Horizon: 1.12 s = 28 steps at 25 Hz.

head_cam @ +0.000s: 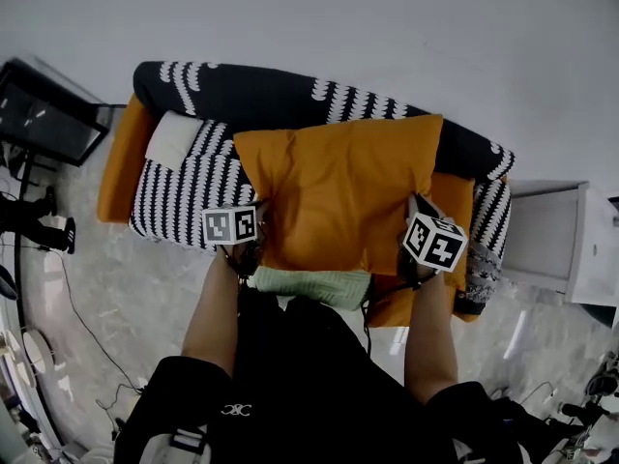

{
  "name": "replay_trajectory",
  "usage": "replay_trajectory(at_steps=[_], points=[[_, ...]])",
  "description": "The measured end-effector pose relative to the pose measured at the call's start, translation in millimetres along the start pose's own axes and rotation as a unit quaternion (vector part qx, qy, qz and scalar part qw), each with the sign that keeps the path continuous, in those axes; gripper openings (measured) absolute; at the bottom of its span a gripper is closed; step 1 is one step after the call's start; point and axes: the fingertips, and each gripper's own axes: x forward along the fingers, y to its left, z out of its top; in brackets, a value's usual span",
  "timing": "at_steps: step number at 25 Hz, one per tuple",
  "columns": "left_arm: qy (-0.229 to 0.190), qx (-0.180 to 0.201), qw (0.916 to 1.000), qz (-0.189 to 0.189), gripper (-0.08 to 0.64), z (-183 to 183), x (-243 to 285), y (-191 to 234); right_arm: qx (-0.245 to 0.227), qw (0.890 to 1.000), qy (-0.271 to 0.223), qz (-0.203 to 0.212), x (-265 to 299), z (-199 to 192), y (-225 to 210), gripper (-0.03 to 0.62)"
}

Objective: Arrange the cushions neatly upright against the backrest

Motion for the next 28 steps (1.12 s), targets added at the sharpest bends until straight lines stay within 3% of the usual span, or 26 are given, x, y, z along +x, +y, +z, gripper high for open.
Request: replay_trajectory(at_steps=[6,9,18,28], points=[[-0.073,-0.032,0.9963,0.031,0.018,45.7,-67.5,70.7,0.000,0.998,-0.030,0.048,29.2,13.6,95.1,0.020],[-0.093,-0.028,0.9942,0.047,0.018,72.7,-101.8,113.7,0.012,0.998,-0.039,0.056,44.3,15.3,148.4,0.020],[-0.114,-0.011,0.9917,0.058,0.017,153.7,-171.8,242.3,0.028,0.998,-0.026,0.055,107.4,21.4,292.5,0.021],[-0.117,0.019,0.9896,0.082,0.016,229.1,-189.5,389.1,0.010,0.997,0.013,0.072,205.1,9.2,422.7,0.023]])
